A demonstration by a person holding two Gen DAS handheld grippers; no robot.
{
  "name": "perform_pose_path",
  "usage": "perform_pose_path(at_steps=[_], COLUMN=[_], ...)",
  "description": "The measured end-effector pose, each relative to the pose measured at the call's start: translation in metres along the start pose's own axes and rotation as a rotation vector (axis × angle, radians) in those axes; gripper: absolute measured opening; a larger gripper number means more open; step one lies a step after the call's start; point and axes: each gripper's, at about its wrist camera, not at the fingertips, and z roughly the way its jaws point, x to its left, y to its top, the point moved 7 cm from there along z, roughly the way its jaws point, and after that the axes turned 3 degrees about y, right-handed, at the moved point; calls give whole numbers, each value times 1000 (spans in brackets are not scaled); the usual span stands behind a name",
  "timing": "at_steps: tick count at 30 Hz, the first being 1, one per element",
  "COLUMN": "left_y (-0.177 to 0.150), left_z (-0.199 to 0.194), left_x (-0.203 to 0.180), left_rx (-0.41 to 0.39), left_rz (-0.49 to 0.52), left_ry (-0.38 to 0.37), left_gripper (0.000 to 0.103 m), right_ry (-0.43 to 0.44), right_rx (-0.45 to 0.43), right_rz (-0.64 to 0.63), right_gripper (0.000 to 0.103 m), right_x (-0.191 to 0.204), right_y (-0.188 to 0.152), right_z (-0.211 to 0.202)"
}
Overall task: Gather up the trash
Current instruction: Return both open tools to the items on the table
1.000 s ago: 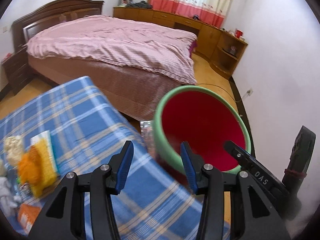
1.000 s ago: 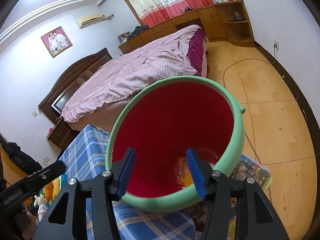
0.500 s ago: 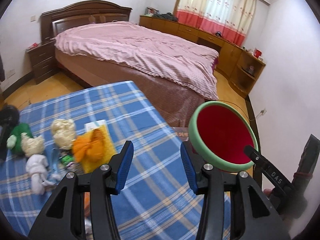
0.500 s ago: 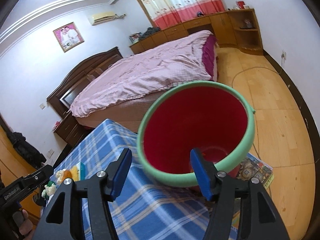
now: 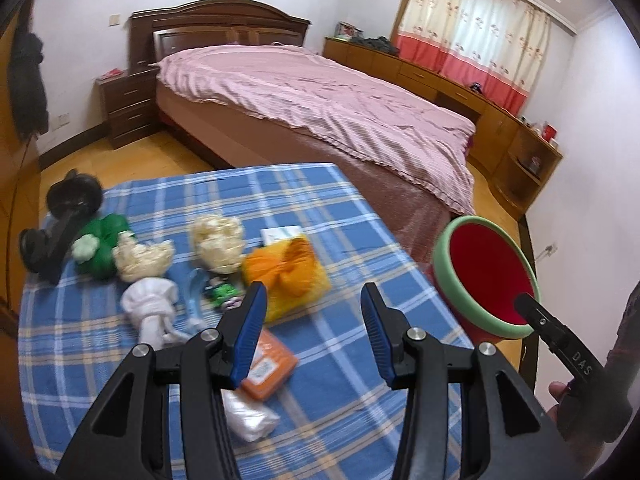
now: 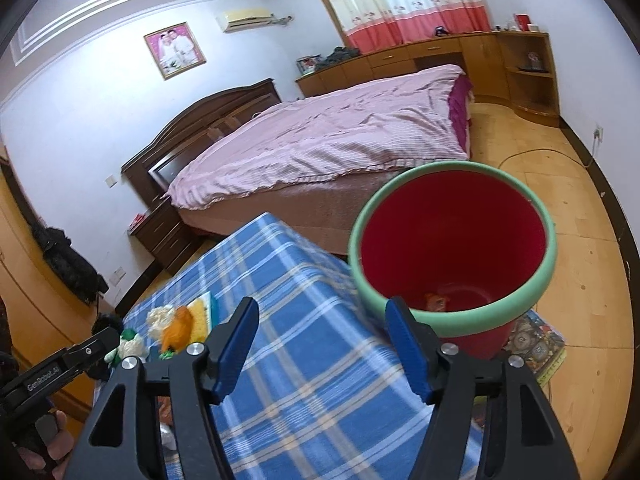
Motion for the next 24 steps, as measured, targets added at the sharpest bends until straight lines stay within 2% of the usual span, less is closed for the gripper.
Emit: perform_pose_path(at_steps=[15,24], left_y=[-10,-22], left_z=[0,26], left_x=[96,136], left_rx=[11,69], left_rz=[-128,-193], left_ry=[134,190], left_gripper=[49,49], right_ry=[42,44], right_rx=[73,129], right_rz=[-74,-107], right_gripper=[73,75], right_x=[51,65], right_y=[-22,-33], right_z=[22,44])
